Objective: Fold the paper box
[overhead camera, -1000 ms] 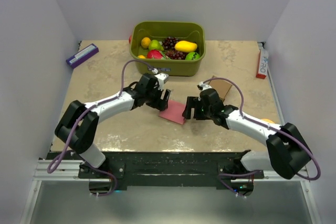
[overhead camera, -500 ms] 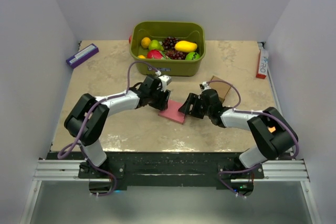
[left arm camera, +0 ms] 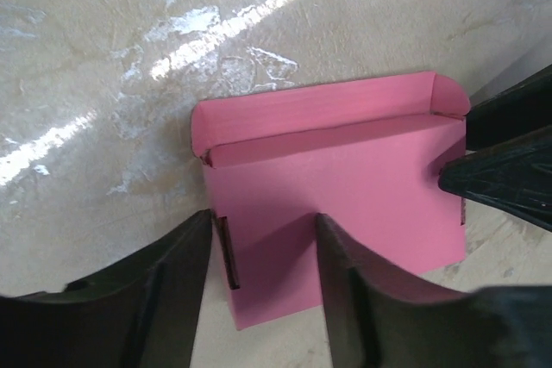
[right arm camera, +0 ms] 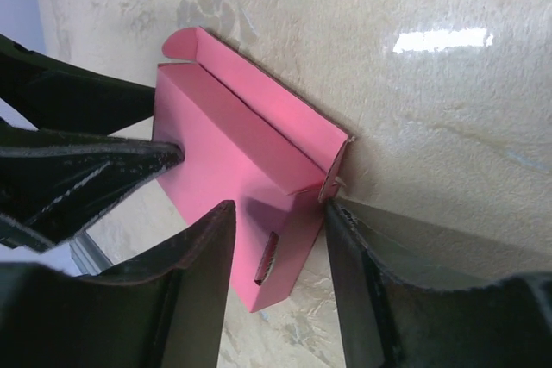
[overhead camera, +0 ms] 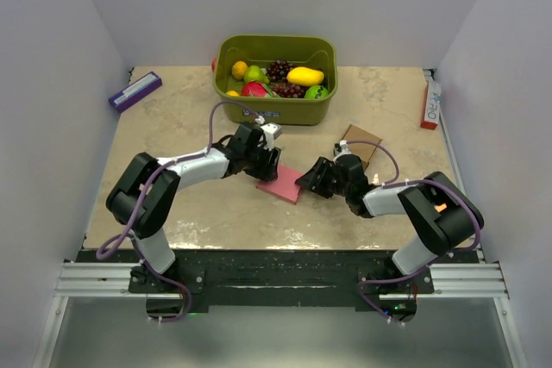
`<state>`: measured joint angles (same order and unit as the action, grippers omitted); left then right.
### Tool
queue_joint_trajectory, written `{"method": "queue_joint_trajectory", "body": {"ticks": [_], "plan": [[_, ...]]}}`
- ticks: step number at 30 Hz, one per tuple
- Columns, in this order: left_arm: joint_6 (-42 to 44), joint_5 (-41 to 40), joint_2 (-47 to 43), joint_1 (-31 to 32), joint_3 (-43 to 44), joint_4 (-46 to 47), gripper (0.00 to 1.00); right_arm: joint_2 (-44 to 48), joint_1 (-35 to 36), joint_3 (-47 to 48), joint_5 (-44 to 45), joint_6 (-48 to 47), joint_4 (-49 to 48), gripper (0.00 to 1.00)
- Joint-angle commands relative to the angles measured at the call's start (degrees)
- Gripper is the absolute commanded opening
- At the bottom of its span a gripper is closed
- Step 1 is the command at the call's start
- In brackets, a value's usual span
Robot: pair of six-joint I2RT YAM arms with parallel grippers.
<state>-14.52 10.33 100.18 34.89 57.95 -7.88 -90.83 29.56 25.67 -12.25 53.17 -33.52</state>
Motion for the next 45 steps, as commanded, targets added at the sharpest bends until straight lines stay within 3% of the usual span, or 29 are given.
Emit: {"method": "queue_joint_trajectory", "body": {"ticks": [1,6,13,17,21,22,25,29,37,45], "plan": [[-2.26,1.28,-3.05,-0.35,-0.73,0.06,0.73,-1.2,0.67,-2.46,3.63,-0.61,7.24,0.44],[-4.63,2.15,-10.08,-2.72,-3.11,1.02,0.86,-1.46,0.76,-3.26,4.78,-0.87,7.77,0.34],[-12.62,4.97,-18.43,-6.33,-8.38,4.45,0.89,-2.16,0.67,-4.66,5.4,-0.61,7.06,0.05],[-14.91,3.47,-21.51,-6.33,-11.36,5.42,0.89,-1.55,0.67,-5.98,2.94,0.44,4.43,0.01],[-17.64,2.07,-24.59,-6.42,-15.4,7.0,0.91,3.63,0.76,-5.29,3.81,-1.04,8.1,0.16],[-18.69,2.07,-25.29,-6.42,-16.2,9.35,0.91,6.34,0.67,-5.02,4.68,-1.66,9.34,0.3],[-20.45,2.59,-25.56,-6.42,-18.75,11.92,0.92,10.39,0.76,-3.53,5.92,-4.47,14.26,0.53],[-21.25,3.29,-24.6,-6.42,-20.07,14.03,0.92,11.9,0.67,-3.61,5.14,-5.71,15.94,0.69],[-20.99,5.05,-19.59,-6.42,-22.09,19.74,0.89,6.9,0.76,-6.25,2.15,-2.54,6.2,0.78],[-19.84,6.02,-12.92,-6.33,-23.15,25.54,0.73,-1.63,0.67,-6.16,-0.49,-1.14,-2.86,0.77]]}}
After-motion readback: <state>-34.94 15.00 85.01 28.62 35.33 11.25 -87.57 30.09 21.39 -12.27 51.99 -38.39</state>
